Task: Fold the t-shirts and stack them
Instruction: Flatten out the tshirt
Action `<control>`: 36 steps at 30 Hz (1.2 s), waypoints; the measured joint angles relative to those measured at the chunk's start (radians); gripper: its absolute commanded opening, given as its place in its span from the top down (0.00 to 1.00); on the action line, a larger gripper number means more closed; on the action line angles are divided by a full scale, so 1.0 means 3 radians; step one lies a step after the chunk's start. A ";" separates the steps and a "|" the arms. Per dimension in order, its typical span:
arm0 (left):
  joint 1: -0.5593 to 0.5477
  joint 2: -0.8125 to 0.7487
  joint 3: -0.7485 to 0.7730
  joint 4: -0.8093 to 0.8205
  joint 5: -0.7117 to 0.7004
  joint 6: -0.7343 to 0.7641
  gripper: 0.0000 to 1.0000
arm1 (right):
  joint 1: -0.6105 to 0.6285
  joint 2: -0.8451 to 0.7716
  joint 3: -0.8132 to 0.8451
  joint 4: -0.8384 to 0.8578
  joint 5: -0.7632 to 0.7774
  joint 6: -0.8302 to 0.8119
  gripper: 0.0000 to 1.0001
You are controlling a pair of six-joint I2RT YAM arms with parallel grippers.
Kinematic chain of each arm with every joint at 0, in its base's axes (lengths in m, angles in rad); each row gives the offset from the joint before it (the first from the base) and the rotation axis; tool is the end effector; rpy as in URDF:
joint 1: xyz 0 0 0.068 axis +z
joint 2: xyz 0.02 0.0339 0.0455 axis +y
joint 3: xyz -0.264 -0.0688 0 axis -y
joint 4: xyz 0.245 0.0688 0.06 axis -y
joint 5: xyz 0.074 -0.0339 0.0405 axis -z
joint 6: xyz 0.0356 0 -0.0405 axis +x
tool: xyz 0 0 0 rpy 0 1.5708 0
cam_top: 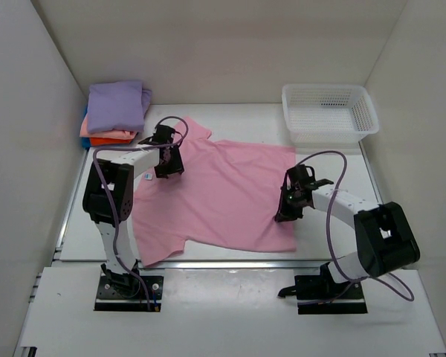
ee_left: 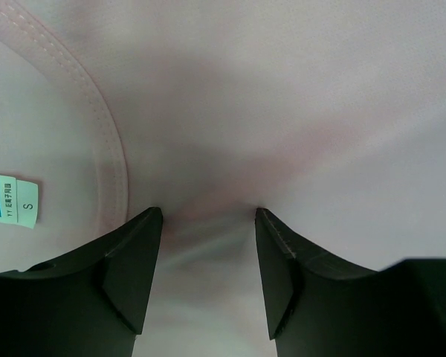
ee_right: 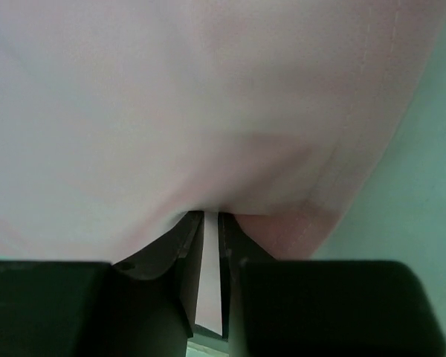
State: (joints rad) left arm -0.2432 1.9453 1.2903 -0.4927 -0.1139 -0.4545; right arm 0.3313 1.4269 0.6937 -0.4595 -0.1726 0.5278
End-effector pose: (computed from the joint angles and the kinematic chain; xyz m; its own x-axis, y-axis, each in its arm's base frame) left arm 0.3818 -0.0905 0.1578 -0.8803 -0.2310 -0.4144 -0.2143 0.9729 -0.0871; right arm 0.2293 0.0853 0.1540 -0.9508 0.1976 -0.2385 0.1140 0.9392 0.3238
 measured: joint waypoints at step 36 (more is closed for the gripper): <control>0.0201 -0.1703 -0.0856 -0.0807 0.0000 0.0418 0.25 | -0.0416 0.0211 0.1386 -0.0668 0.0703 -0.0966 0.54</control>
State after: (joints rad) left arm -0.1829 1.4345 1.0336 -0.7349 -0.1139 -0.3290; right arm 0.2066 1.4902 1.1095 -0.6598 0.0383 0.2379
